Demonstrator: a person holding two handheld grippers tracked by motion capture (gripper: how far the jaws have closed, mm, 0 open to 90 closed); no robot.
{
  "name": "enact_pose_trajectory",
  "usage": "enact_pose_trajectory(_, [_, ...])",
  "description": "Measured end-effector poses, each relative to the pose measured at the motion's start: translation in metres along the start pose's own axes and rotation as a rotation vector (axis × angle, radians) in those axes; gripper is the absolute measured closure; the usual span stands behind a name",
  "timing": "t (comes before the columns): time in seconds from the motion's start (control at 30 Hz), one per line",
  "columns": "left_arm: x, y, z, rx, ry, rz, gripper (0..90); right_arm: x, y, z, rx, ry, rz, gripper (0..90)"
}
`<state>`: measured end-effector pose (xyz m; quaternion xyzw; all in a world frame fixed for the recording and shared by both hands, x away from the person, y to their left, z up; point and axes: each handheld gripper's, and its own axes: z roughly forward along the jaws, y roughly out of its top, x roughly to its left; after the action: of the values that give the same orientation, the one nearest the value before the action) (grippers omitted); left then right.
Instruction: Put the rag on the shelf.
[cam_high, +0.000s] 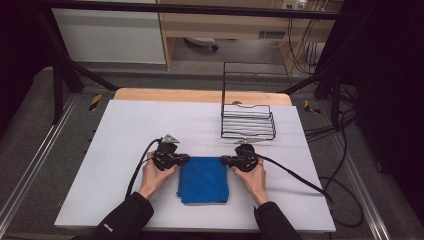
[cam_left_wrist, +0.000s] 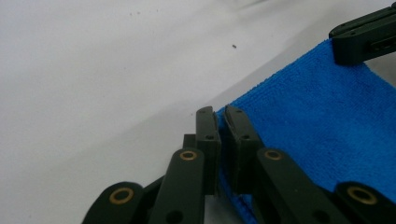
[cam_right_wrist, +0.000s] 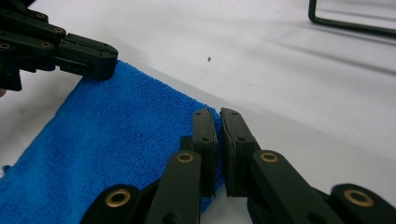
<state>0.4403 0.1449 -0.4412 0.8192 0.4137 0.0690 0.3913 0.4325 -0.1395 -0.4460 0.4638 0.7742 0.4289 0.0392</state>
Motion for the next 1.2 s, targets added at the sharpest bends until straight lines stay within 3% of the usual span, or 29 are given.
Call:
enact_pose_trajectory(0.3, [-0.006, 0.004, -0.017, -0.062, -0.016, 0.025, 84.6, 0.005, 0.004, -0.014, -0.047, 0.016, -0.02, 85.4])
enact_pose_trajectory(0.73, [-0.017, 0.008, -0.035, -0.124, 0.008, 0.063, 84.6, 0.014, 0.009, -0.029, -0.104, 0.028, -0.075, 85.4])
enact_pose_trajectory(1.2, [-0.024, 0.013, -0.052, -0.19, 0.014, 0.076, 84.7, 0.023, 0.016, -0.045, -0.172, 0.032, -0.132, 85.6])
